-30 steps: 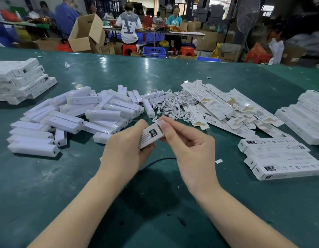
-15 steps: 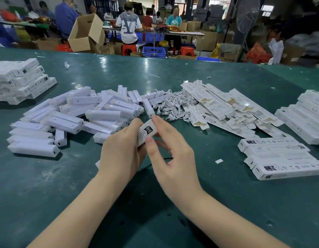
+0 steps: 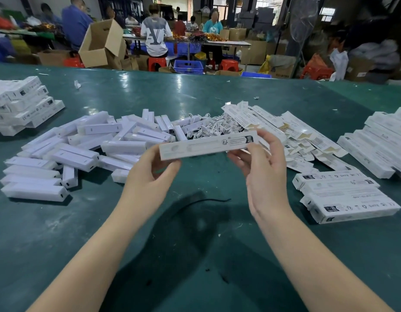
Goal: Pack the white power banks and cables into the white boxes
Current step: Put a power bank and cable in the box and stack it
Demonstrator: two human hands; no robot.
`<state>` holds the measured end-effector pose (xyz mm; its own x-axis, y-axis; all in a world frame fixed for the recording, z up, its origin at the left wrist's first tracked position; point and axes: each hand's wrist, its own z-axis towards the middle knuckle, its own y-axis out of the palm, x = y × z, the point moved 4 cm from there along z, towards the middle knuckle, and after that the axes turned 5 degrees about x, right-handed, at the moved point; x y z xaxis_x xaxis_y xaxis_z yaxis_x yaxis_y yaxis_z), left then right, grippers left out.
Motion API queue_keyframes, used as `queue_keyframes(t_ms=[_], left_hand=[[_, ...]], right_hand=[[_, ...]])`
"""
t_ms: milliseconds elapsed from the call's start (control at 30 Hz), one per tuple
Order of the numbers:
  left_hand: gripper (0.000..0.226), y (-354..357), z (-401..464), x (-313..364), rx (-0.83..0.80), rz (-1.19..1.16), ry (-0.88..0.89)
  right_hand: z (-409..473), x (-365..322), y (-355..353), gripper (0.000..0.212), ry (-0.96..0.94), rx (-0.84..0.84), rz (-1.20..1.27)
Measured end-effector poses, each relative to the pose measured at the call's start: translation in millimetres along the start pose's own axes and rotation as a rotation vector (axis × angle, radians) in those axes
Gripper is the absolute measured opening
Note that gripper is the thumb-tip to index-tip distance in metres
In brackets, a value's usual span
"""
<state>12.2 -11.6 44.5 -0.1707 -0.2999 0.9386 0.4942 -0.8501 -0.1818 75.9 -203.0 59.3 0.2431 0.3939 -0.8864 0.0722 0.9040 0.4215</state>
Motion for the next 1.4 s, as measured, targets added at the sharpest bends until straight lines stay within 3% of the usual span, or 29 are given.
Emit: queue_keyframes(t_ms=[167,333,467,533,633,733,833,933,1067,1233,1400], left_hand=[[0.039,12.4,-5.9,-1.3,-0.117,-0.291,-0.096],[0.053,25.1,-17.1,7.0,-0.305,-0.142,-0.057],[0.048,17.3,-14.5,7.0,-0.206,-0.14,-0.071],[0.038,15.3,-13.8,8.5,-0.17,-0.083,-0.008],[0.028,17.5,-16.2,11.0,-0.15,-0.02,0.12],[0.025,18.7,-16.8,14.1,-0.145,0.041,0.209],[0.022,18.2,-17.2,12.1,-0.137,0.05,0.223],[0.022,18.4,-18.3,11.6,-0.13,0.06,0.231],[0.021,18.7,-16.1,10.1,-0.139,0.114,0.248],[0.02,20.3,-16.9,6.4,-0.161,0.144,0.275],[0.022,21.5,-15.0,3.9,-0.176,0.168,0.291]], right_hand=[[-1.6,4.4,2.7,0.026,-0.074,-0.053,-0.122],[3.5,-7.9,6.6,0.048,0.03,-0.13,-0.153],[16.8,-51.7,-26.1,0.046,-0.08,-0.118,-0.275],[15.7,-74.6,-61.9,0.045,-0.148,-0.064,-0.41],[1.8,-95.3,-125.2,0.051,-0.163,0.173,-0.63],[-7.4,-91.1,-182.1,0.071,-0.057,0.382,-0.803],[-12.8,-74.0,-207.7,0.069,0.131,0.426,-1.124],[-30.0,-64.4,-203.5,0.073,0.233,0.36,-1.296],[-54.9,-49.7,-180.4,0.098,0.19,0.175,-1.327],[-41.9,-41.2,-168.8,0.073,0.071,0.25,-1.496],[-27.6,-44.8,-166.4,0.081,0.13,0.245,-1.606]])
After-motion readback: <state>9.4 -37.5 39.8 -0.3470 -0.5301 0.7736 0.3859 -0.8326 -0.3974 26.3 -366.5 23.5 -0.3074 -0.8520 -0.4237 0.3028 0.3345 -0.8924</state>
